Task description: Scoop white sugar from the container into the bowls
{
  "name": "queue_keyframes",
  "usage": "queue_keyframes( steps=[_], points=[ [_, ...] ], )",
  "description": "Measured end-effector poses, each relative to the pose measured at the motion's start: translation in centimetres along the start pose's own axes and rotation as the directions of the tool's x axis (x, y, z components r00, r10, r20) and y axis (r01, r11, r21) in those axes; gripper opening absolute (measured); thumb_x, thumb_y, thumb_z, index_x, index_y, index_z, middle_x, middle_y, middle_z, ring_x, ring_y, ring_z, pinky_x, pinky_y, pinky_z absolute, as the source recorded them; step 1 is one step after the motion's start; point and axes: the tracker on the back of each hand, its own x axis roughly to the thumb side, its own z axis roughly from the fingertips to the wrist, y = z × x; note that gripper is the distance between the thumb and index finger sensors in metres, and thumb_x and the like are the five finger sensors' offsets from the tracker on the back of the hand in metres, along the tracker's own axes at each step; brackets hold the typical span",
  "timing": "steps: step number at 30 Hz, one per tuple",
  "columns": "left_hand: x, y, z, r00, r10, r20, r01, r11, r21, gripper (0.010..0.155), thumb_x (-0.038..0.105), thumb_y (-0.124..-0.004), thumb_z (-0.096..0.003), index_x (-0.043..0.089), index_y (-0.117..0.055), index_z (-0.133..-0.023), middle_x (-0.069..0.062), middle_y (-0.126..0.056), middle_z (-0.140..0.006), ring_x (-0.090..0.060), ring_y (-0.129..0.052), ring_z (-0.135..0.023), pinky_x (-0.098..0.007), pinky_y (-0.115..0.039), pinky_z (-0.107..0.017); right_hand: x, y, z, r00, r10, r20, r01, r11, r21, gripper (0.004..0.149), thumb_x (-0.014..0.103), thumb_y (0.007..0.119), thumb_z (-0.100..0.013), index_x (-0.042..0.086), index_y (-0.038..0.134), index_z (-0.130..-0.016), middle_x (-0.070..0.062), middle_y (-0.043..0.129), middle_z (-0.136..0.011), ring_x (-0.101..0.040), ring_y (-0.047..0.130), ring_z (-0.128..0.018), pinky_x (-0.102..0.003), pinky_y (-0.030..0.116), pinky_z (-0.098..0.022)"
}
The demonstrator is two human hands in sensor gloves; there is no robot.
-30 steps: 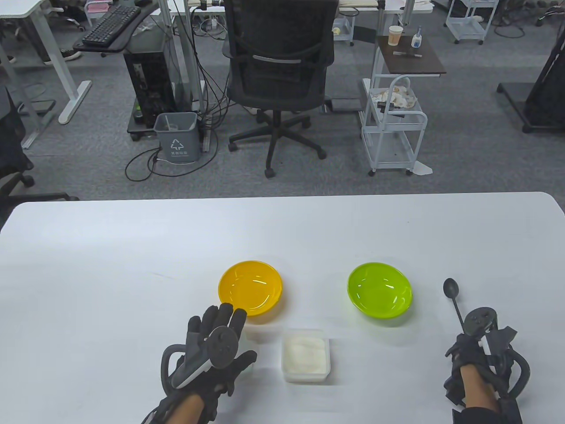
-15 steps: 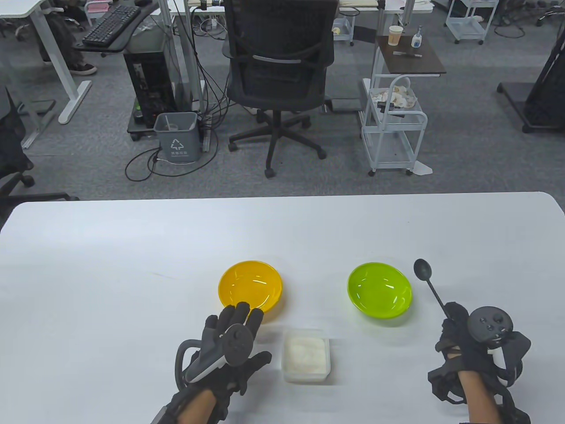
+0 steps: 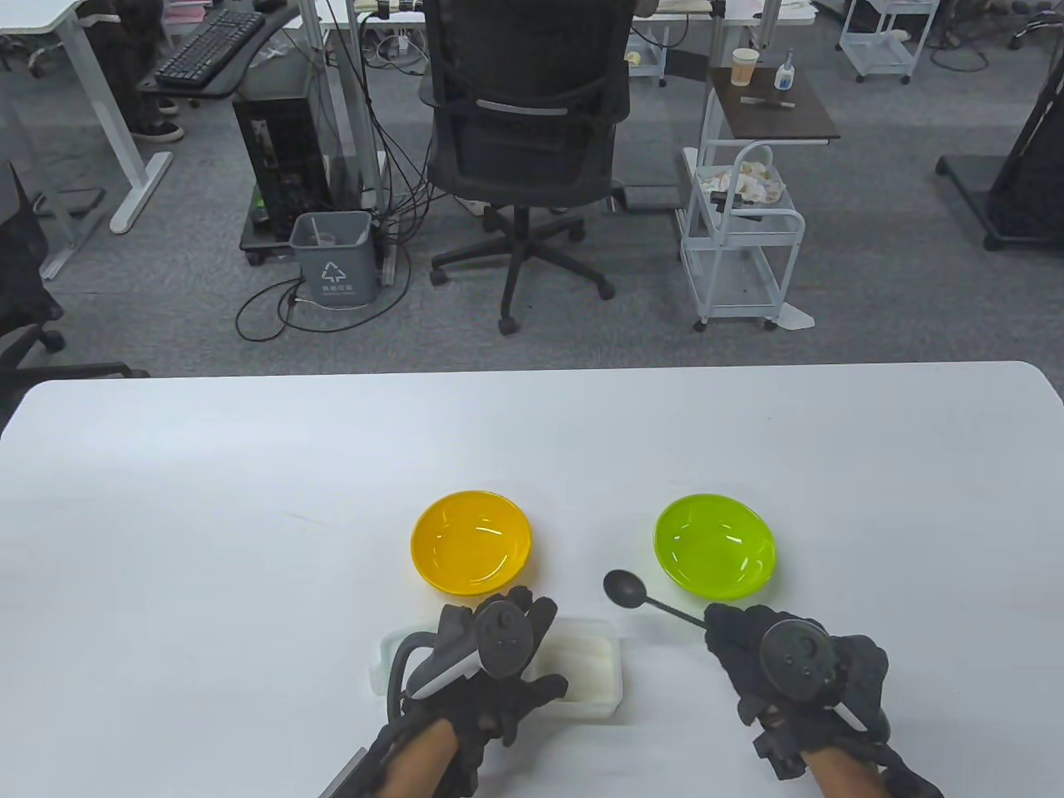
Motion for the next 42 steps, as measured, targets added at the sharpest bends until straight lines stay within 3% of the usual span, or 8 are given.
queue_keyframes(
  steps=[5, 11, 18, 22, 31, 34, 37, 42],
  points=[
    [-0.3, -1.2, 0.3, 0.999, 0.046, 0.029, -0.046, 0.999, -0.021, 0.089, 0.075, -0.064, -0.0364, 0.046, -0.028, -0.113, 0.012, -0.023, -0.125, -0.026, -0.042, -0.122, -0.059, -0.031, -0.086, 2.7, 1.2, 0.8, 0.970, 0.181, 0.162, -0.180, 0.983, -0.020, 0.037, 0.049, 0.080, -0.044, 0.039, 0.088, -0.080, -0.003, 0.097, -0.059, -0.021, 0.093, -0.031, -0.045, 0.076, -0.059],
    [-0.8, -1.8, 0.4, 0.995, 0.100, 0.023, -0.099, 0.995, -0.022, 0.091, 0.075, -0.064, -0.0363, 0.045, -0.024, -0.112, 0.013, -0.026, -0.125, -0.022, -0.046, -0.121, -0.057, -0.034, -0.086, 4.7, 2.4, 1.6, 0.901, 0.359, 0.242, -0.349, 0.933, -0.084, 0.037, 0.049, 0.080, -0.045, 0.040, 0.087, -0.080, -0.002, 0.096, -0.061, -0.021, 0.093, -0.033, -0.046, 0.074, -0.060],
    [-0.8, -2.0, 0.4, 0.992, 0.128, 0.020, -0.128, 0.991, -0.037, 0.091, 0.075, -0.064, -0.0366, 0.046, -0.022, -0.111, 0.012, -0.031, -0.125, -0.021, -0.050, -0.121, -0.056, -0.035, -0.086, 5.9, 2.8, 2.1, 0.827, 0.481, 0.293, -0.456, 0.877, -0.152, 0.037, 0.049, 0.080, -0.045, 0.040, 0.087, -0.080, -0.001, 0.096, -0.061, -0.020, 0.092, -0.033, -0.045, 0.074, -0.061],
    [-0.7, -2.0, 0.4, 0.992, 0.125, 0.018, -0.124, 0.991, -0.038, 0.091, 0.075, -0.064, -0.0368, 0.046, -0.021, -0.111, 0.012, -0.033, -0.125, -0.021, -0.050, -0.121, -0.056, -0.035, -0.086, 6.5, 2.9, 2.4, 0.811, 0.484, 0.327, -0.459, 0.875, -0.157, 0.037, 0.049, 0.081, -0.045, 0.039, 0.088, -0.079, 0.000, 0.097, -0.058, -0.019, 0.092, -0.030, -0.043, 0.076, -0.059],
    [-0.7, -2.0, 0.4, 0.992, 0.122, 0.016, -0.121, 0.992, -0.040, 0.091, 0.075, -0.064, -0.0370, 0.046, -0.020, -0.111, 0.012, -0.034, -0.124, -0.021, -0.050, -0.121, -0.055, -0.035, -0.086, 6.2, 3.6, 2.0, 0.890, 0.318, 0.327, -0.325, 0.945, -0.034, 0.036, 0.051, 0.083, -0.043, 0.037, 0.091, -0.074, 0.001, 0.100, -0.048, -0.017, 0.091, -0.020, -0.040, 0.081, -0.053],
    [-0.7, -2.0, 0.4, 0.992, 0.123, 0.015, -0.122, 0.992, -0.041, 0.090, 0.075, -0.064, -0.0370, 0.046, -0.020, -0.111, 0.012, -0.035, -0.124, -0.021, -0.050, -0.121, -0.055, -0.034, -0.086, 5.2, 4.2, 1.4, 0.962, 0.142, 0.233, -0.167, 0.982, 0.089, 0.036, 0.051, 0.083, -0.042, 0.035, 0.093, -0.073, 0.001, 0.101, -0.044, -0.017, 0.091, -0.017, -0.041, 0.082, -0.050],
    [-0.7, -2.0, 0.4, 0.993, 0.120, 0.014, -0.119, 0.992, -0.041, 0.090, 0.075, -0.063, -0.0372, 0.046, -0.020, -0.111, 0.012, -0.035, -0.124, -0.022, -0.050, -0.121, -0.055, -0.035, -0.086, 4.1, 4.8, 0.8, 0.992, 0.010, 0.127, -0.034, 0.982, 0.184, 0.036, 0.051, 0.083, -0.043, 0.034, 0.093, -0.073, 0.000, 0.101, -0.043, -0.017, 0.090, -0.016, -0.041, 0.082, -0.049],
    [-0.7, -2.0, 0.4, 0.993, 0.121, 0.014, -0.121, 0.992, -0.041, 0.091, 0.075, -0.064, -0.0371, 0.046, -0.020, -0.111, 0.011, -0.035, -0.124, -0.022, -0.050, -0.120, -0.055, -0.034, -0.086, 1.7, 6.2, 0.1, 0.961, -0.246, -0.127, 0.275, 0.897, 0.345, 0.036, 0.051, 0.083, -0.044, 0.032, 0.093, -0.073, -0.001, 0.101, -0.043, -0.017, 0.091, -0.015, -0.042, 0.082, -0.048]
  ],
)
